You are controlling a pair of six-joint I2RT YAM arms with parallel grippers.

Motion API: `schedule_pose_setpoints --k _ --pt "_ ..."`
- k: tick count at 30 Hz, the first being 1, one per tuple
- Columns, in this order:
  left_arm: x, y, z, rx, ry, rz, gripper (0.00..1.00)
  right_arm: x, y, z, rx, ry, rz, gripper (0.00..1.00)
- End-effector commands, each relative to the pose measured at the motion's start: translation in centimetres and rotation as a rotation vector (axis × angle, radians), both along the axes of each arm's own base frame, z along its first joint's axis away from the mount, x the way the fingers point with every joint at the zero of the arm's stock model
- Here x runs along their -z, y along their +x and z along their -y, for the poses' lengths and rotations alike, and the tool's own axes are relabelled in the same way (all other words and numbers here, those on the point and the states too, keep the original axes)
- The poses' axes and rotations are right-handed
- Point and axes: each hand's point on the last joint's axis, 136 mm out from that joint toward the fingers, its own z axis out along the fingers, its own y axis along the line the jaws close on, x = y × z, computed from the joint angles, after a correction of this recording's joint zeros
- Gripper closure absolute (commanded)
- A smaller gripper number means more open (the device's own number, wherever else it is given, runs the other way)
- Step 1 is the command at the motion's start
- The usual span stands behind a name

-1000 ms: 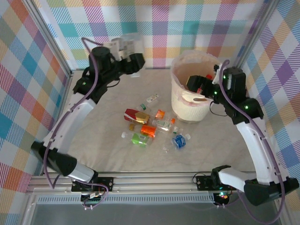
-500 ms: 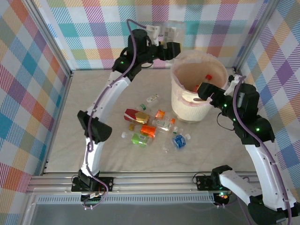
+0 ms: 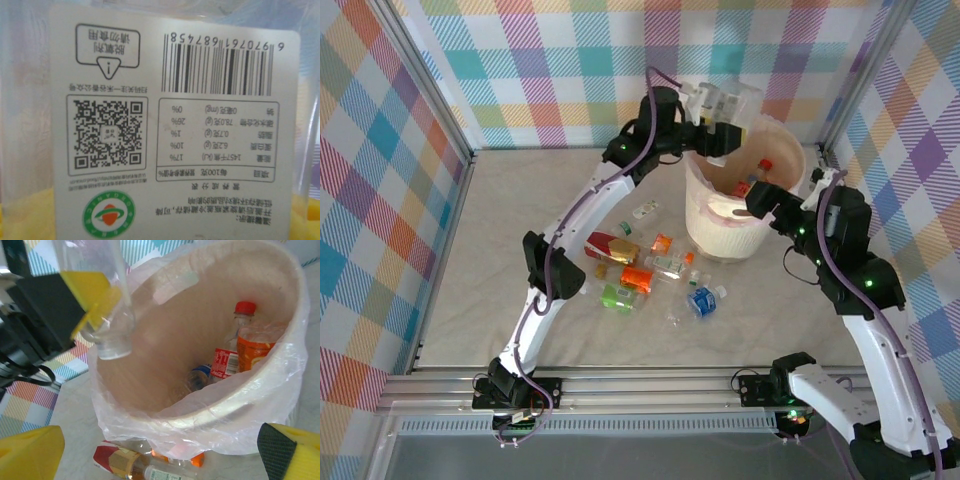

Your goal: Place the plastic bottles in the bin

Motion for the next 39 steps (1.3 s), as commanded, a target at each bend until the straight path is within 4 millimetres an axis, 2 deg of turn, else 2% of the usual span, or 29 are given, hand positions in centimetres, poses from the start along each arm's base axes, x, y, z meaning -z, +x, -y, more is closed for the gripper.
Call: schedule_pose_setpoints --k 1,6,11,13,17,23,28,34,39 --pt "-1.3 -1.4 1.0 0.051 -0.007 0.082 0.46 0.2 -0.6 1.1 0.046 -0.019 0.011 0.00" --pt "0.6 -0.9 1.4 0.039 0.037 0.080 0.42 0.7 -0.9 1.4 0.062 -0.026 0.003 0.00" --pt "2.0 -0.2 1.5 0.019 0.073 0.083 0.32 1.7 -1.1 1.6 0.074 -0.023 -0.021 0.00" --pt "2.2 0.2 1.3 -0.001 0.083 0.089 0.24 2.2 -1.2 1.9 0.093 -0.022 -0.042 0.00" --pt "2.2 0.4 1.3 -0.011 0.087 0.096 0.15 3.3 -1.6 2.5 0.125 -0.025 -0.093 0.00" --pt "1.4 0.5 0.9 -0.032 0.086 0.118 0.01 5.3 -2.6 3.1 0.171 -0.012 -0.190 0.00" --pt "0.0 0.3 0.6 -0.042 0.070 0.145 0.00 6.8 -3.9 3.6 0.194 -0.006 -0.263 0.00" --pt "-1.2 0.0 0.2 -0.048 0.061 0.167 0.00 7.7 -5.0 3.6 0.187 0.001 -0.298 0.00" --pt "-1.0 -0.1 0.2 -0.045 0.068 0.162 0.00 8.1 -5.1 3.5 0.183 0.005 -0.305 0.00"
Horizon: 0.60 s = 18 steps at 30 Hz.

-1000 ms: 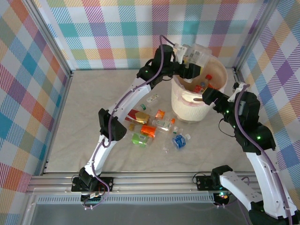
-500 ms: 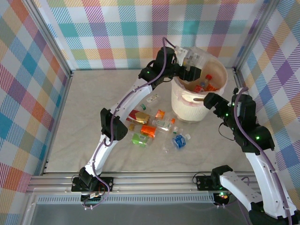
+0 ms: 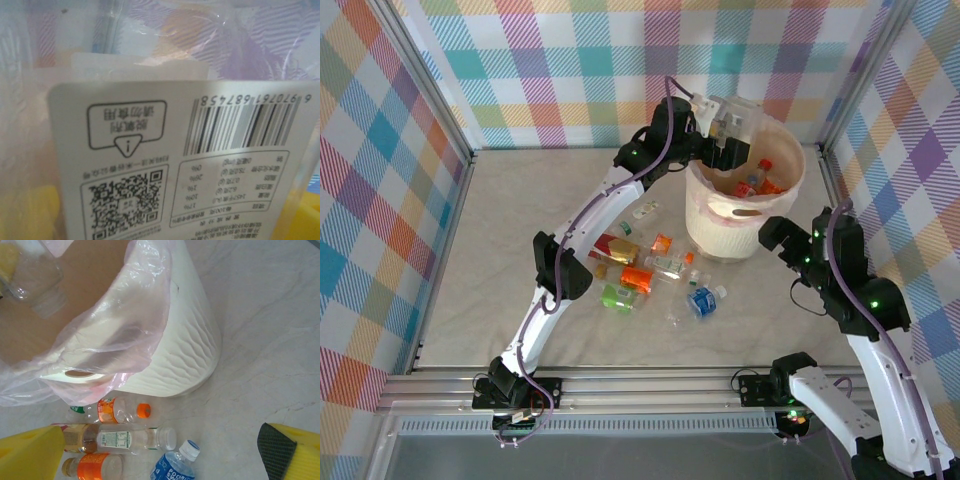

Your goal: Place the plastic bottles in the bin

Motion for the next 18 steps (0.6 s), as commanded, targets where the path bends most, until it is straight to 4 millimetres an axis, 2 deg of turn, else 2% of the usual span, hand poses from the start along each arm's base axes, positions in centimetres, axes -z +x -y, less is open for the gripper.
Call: schedule_pose_setpoints --k 1,5,11,15,18 --pt "-4.1 -1.1 -0.7 0.002 -0.042 0.078 0.00 0.8 -0.3 -0.2 -0.002 0.013 -0.024 0.00" --pt "-3.6 -1.2 -0.7 0.005 -0.028 0.067 0.00 0.6 0.2 -0.6 -0.019 0.019 -0.014 0.00" --pt "-4.3 -1.3 -1.4 -0.012 -0.001 0.103 0.00 -0.5 1.1 -0.9 -0.038 0.008 0.019 0.00" --pt "-4.5 -1.6 -1.8 -0.012 0.039 0.148 0.00 -3.2 2.8 -1.3 -0.066 -0.023 0.080 0.00" --pt "-4.1 -1.7 -2.1 -0.008 0.081 0.175 0.00 -6.1 4.6 -1.3 -0.069 -0.079 0.138 0.00"
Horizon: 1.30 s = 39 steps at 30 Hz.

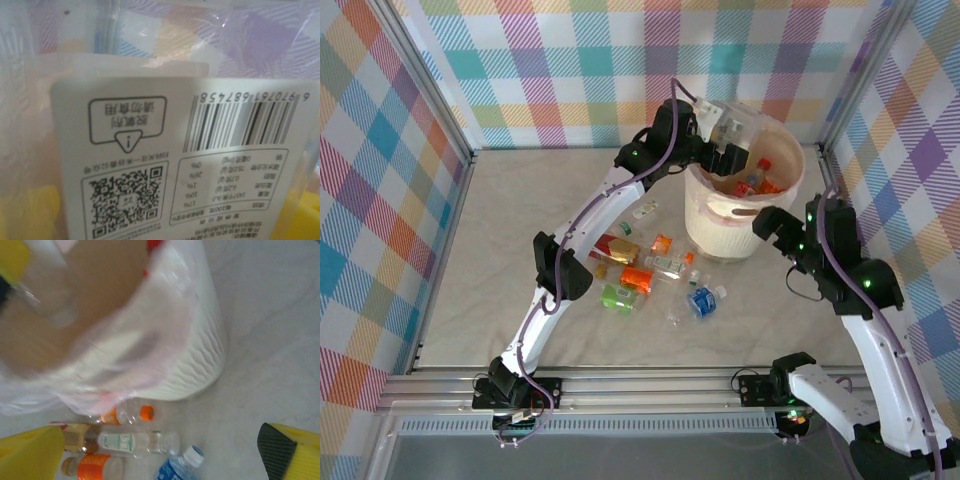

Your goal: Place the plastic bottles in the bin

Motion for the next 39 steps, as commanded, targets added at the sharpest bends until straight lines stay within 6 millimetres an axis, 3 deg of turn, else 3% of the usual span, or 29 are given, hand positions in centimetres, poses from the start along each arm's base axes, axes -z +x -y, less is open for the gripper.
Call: schedule_pose_setpoints --k 1,7,14,20,25,28,32,39 --pt "-5.3 -1.6 -1.8 -0.005 0.003 0.134 0.00 -5.5 2.7 0.0 -0.015 -0.070 0.153 0.00" --pt "-5.1 -1.7 -2.0 -0.001 0.032 0.153 0.00 -10.7 7.4 -0.1 -0.014 -0.186 0.223 0.00" --pt "-5.6 -2.0 -1.9 0.016 0.020 0.163 0.00 -11.8 12.8 -2.5 -0.127 -0.198 0.217 0.06" --pt "-5.9 -2.2 -1.9 0.026 0.015 0.171 0.00 -10.2 16.3 -3.1 -0.180 -0.157 0.146 0.08" --pt "-6.0 -2.3 -1.9 0.027 0.011 0.171 0.00 -7.8 18.0 -2.3 -0.180 -0.131 0.075 0.20" --pt "-6.3 -2.4 -1.9 0.026 0.008 0.175 0.00 -6.2 18.7 -1.7 -0.172 -0.115 0.036 0.26" --pt "-6.3 -2.4 -2.0 0.021 0.012 0.174 0.00 -4.6 19.1 -1.1 -0.163 -0.097 -0.001 0.27" --pt "-6.4 -2.0 -2.5 -0.010 0.023 0.175 0.00 -3.5 18.8 -1.3 -0.183 -0.093 -0.028 0.25"
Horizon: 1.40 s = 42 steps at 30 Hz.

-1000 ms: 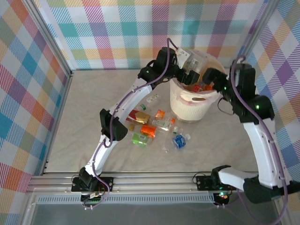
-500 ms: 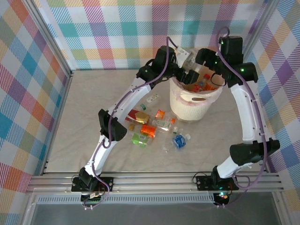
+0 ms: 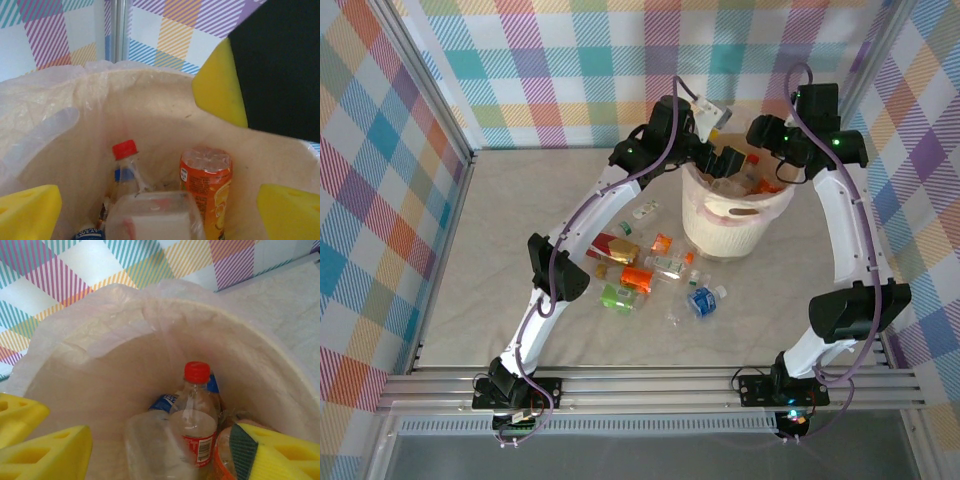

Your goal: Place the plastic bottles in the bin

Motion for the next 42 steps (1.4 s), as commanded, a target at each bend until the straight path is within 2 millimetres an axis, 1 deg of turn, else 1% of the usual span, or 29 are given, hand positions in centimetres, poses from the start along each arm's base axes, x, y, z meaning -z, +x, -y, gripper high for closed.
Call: schedule_pose_setpoints --k 1,3,6,10,13,15,17,19,20,22,23,25,26,29,30,32,35,37,40,42 --pt "-5.4 -1.2 -1.5 -0.029 -0.044 0.093 0.00 -0.1 -0.4 -0.6 -0.038 0.016 -0.001 0.24" --pt "-5.8 -0.9 -2.1 -0.065 -0.040 0.099 0.00 -0.8 -0.9 -0.6 -0.042 0.020 0.010 0.21" --pt "-7.3 -1.1 -3.2 -0.111 -0.046 0.110 0.00 -1.9 -2.2 -0.5 -0.040 0.024 0.026 0.16" --pt "-10.2 -2.2 -5.2 -0.160 -0.068 0.117 0.00 -2.9 -4.8 -0.4 -0.034 0.041 0.029 0.10" --pt "-11.7 -2.9 -7.2 -0.226 -0.070 0.106 0.00 -3.0 -7.3 -0.1 -0.014 0.056 0.028 0.06" --pt "-11.9 -3.3 -8.5 -0.273 -0.060 0.090 0.00 -2.8 -9.1 -0.1 0.000 0.071 0.029 0.04" --pt "-11.5 -3.8 -10.0 -0.324 -0.054 0.061 0.00 -2.2 -11.3 -0.4 -0.002 0.088 0.035 0.01" --pt "-11.7 -4.9 -11.4 -0.350 -0.093 0.059 0.00 -1.4 -13.3 -1.0 -0.006 0.098 0.037 0.00" --pt "-11.1 -5.5 -12.1 -0.363 -0.114 0.053 0.00 -0.9 -14.4 -1.2 -0.009 0.100 0.030 0.00" --pt "-11.0 -6.8 -13.8 -0.396 -0.167 0.061 0.00 0.5 -16.2 -1.6 -0.005 0.100 0.000 0.00" --pt "-11.4 -7.4 -14.8 -0.414 -0.209 0.075 0.00 1.4 -17.2 -1.8 -0.002 0.106 -0.022 0.00" --pt "-10.4 -8.5 -16.5 -0.454 -0.237 0.065 0.00 3.4 -18.8 -2.5 -0.011 0.130 -0.073 0.00" --pt "-10.1 -9.1 -17.5 -0.474 -0.253 0.060 0.00 4.7 -19.5 -2.9 -0.013 0.143 -0.107 0.00" --pt "-7.0 -10.0 -19.8 -0.557 -0.245 0.016 0.00 8.7 -21.6 -3.9 -0.003 0.177 -0.185 0.00" --pt "-6.3 -10.2 -20.6 -0.587 -0.251 0.007 0.00 9.9 -22.3 -4.2 -0.001 0.191 -0.206 0.00" --pt "-4.0 -10.6 -22.3 -0.657 -0.268 -0.035 0.00 12.7 -23.5 -5.1 0.008 0.229 -0.264 0.00" --pt "-0.6 -11.2 -24.2 -0.736 -0.277 -0.089 0.00 16.4 -24.7 -6.4 0.016 0.252 -0.336 0.00" --pt "1.7 -11.6 -25.5 -0.798 -0.273 -0.127 0.00 18.3 -25.2 -7.1 0.026 0.248 -0.376 0.00" --pt "4.6 -12.5 -27.3 -0.857 -0.252 -0.155 0.00 20.5 -25.3 -8.1 0.035 0.264 -0.412 0.00" --pt "6.0 -13.2 -28.4 -0.886 -0.248 -0.162 0.00 21.9 -25.3 -8.4 0.051 0.279 -0.435 0.00"
